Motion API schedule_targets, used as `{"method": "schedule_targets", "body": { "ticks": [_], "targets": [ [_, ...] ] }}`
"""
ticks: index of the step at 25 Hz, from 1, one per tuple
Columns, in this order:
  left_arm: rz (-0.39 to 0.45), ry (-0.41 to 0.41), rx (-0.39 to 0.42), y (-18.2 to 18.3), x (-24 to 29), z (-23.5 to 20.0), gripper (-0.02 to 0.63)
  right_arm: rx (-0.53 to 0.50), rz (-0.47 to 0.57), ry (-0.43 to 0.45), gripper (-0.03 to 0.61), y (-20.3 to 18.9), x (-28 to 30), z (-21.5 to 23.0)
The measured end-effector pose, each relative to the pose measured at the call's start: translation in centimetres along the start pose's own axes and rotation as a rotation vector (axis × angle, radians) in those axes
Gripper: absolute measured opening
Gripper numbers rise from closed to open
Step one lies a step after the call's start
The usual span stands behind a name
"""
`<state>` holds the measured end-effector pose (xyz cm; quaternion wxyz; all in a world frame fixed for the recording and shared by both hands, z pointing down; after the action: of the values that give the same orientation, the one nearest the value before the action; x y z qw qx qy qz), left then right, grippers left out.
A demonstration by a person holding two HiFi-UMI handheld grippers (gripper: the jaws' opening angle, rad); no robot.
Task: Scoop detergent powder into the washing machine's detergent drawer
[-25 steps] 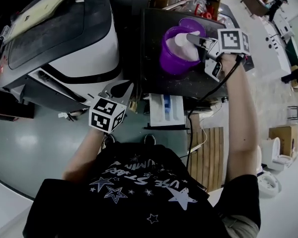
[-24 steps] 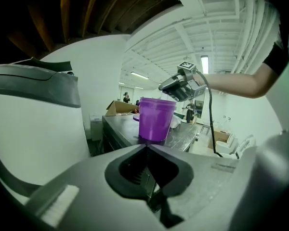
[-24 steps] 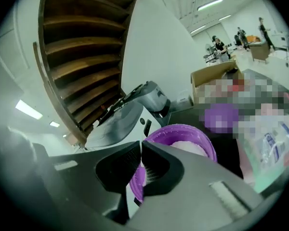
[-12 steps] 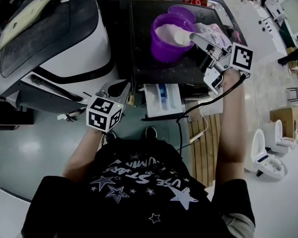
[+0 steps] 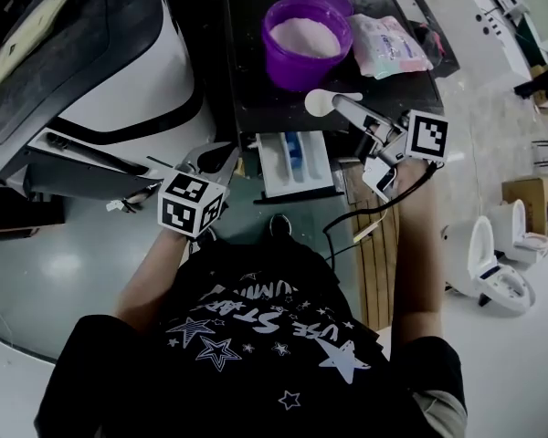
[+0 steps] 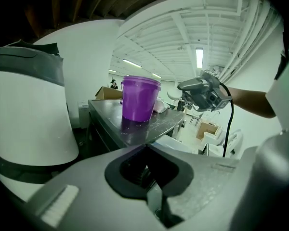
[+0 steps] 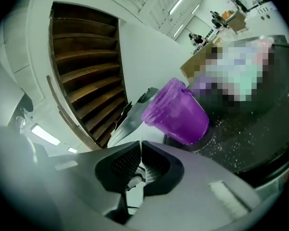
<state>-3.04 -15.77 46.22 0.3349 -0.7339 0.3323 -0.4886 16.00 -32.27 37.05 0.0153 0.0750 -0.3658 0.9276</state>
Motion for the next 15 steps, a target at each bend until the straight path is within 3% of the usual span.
{"method": "schedule_targets", "body": {
  "ticks": [6,8,15],
  "targets": [
    [-0.040,0.011,0.000,-1.5,0.6,0.7,0.000,0.042,-0.123,0.016,0.035,-5.4,0.8,1.1],
    [-0.048,0.018,-0.005,-1.9,0.7,0.9,0.000,0.034,-0.184,-0.014,0.035,-6.9,1.0,1.8],
    [-0.054,0.060,-0.040,-3.1,0.8,1.4,0.000,-0.190,-0.383,-0.077,0.035,-10.4,2.4,3.0]
  ]
}}
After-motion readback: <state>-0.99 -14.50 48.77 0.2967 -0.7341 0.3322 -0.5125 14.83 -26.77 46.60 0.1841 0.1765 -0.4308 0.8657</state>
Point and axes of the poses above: the fingertips, and each gripper's own axes: x forward along the fingers, z to its right, y out of its top, the point moved 6 cm from there along -x, backward along the fingers, and after that the axes turned 9 degrees about -x, right-handed, at the moved point
